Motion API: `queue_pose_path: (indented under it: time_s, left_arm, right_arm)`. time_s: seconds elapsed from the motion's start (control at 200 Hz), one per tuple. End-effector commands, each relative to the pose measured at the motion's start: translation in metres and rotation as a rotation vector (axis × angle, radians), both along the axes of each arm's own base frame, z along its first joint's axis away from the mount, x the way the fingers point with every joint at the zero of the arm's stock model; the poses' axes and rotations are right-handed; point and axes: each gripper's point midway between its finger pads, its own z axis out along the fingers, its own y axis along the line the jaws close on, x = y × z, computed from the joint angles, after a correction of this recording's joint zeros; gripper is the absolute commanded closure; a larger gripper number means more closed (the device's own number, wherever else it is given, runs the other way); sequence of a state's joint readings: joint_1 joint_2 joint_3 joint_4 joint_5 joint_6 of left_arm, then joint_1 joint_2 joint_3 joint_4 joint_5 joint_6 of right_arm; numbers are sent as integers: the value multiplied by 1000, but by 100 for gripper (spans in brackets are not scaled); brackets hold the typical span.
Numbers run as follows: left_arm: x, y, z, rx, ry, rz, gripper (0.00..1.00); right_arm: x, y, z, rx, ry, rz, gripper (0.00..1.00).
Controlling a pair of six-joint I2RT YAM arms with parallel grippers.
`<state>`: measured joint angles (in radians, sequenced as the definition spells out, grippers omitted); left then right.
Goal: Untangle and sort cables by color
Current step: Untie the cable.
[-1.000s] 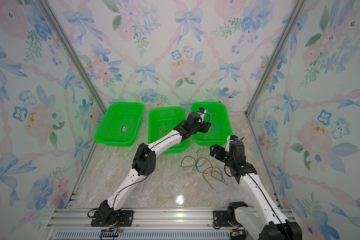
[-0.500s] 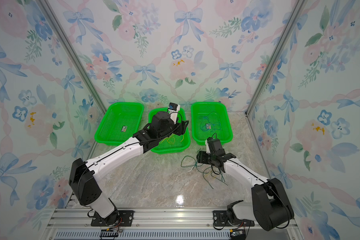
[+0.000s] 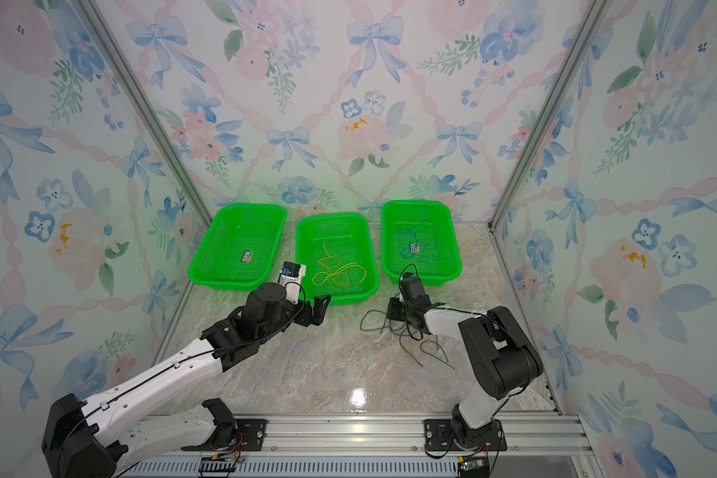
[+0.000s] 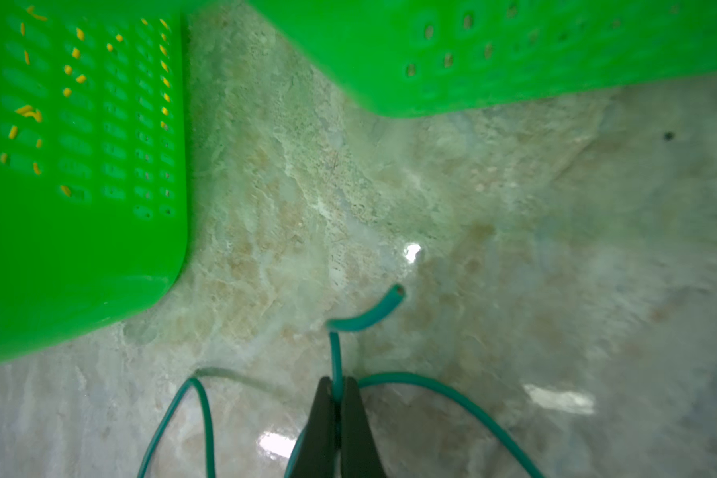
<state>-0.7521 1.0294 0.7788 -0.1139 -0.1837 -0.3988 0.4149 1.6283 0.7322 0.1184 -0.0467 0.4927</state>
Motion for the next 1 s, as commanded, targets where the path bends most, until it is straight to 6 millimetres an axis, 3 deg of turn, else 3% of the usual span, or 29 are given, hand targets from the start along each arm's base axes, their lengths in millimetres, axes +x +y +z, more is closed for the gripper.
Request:
queue_pose_path:
  time_s: [0.0,0.22,0.38,0.49,0.665,0.85,0.995]
  left_arm:
    - [-10,-9,1,-50,20,-55,2]
    - [-12,-45,0,-45,54,-154,2]
    - [-14,-80,11,-90,53,-263,2]
    - [-16,-103,21,-133,44,-338,2]
    - [-21,-140,25,-176,34,-441,3]
    - [-21,-168,2,-182,54,-495,16]
    - [-20,-174,-39,-128,112,-490,17]
  right_arm:
    - [-4,2,46,-12,-106,15,100]
    - [-43,-4,102,15,-178,38,100]
    - [-59,-9,141,45,-295,55,100]
    - [-64,-4,159,35,-408,125,100]
    - [-64,2,170,78,-477,137,100]
    - [-63,3,183,146,-492,103,100]
    - [-67,-1,196,179,-506,74,100]
